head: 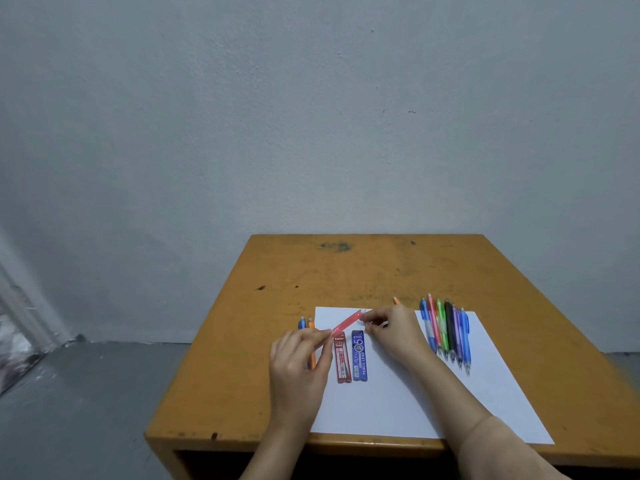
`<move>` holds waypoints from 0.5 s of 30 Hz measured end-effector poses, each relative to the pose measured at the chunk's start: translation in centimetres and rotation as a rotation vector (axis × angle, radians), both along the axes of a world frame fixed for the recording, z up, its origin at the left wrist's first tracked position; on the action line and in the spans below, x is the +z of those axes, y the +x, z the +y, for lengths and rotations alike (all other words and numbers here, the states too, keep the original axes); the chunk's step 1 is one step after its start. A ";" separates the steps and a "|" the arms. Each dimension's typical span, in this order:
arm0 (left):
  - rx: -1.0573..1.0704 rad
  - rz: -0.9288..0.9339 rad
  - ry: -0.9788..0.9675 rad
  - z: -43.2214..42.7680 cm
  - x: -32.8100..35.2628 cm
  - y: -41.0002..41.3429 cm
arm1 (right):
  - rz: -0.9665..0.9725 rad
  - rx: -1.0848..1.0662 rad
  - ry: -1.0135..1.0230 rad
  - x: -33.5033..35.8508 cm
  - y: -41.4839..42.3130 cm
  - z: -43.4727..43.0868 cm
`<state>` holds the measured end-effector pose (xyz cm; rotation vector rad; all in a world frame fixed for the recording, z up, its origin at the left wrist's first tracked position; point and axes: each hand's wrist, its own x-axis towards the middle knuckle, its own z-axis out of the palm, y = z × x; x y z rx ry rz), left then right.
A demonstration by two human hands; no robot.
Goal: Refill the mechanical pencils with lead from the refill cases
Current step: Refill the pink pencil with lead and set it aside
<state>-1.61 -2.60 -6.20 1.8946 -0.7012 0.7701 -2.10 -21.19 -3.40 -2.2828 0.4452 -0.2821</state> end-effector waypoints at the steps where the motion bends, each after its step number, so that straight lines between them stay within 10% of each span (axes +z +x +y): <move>1: 0.000 -0.003 0.000 0.0 0.0 0.0 | 0.004 0.007 -0.006 0.0 0.0 0.0; 15: -0.001 -0.031 0.000 -0.1 0.1 0.0 | -0.304 -0.069 0.577 2.8 -1.9 0.7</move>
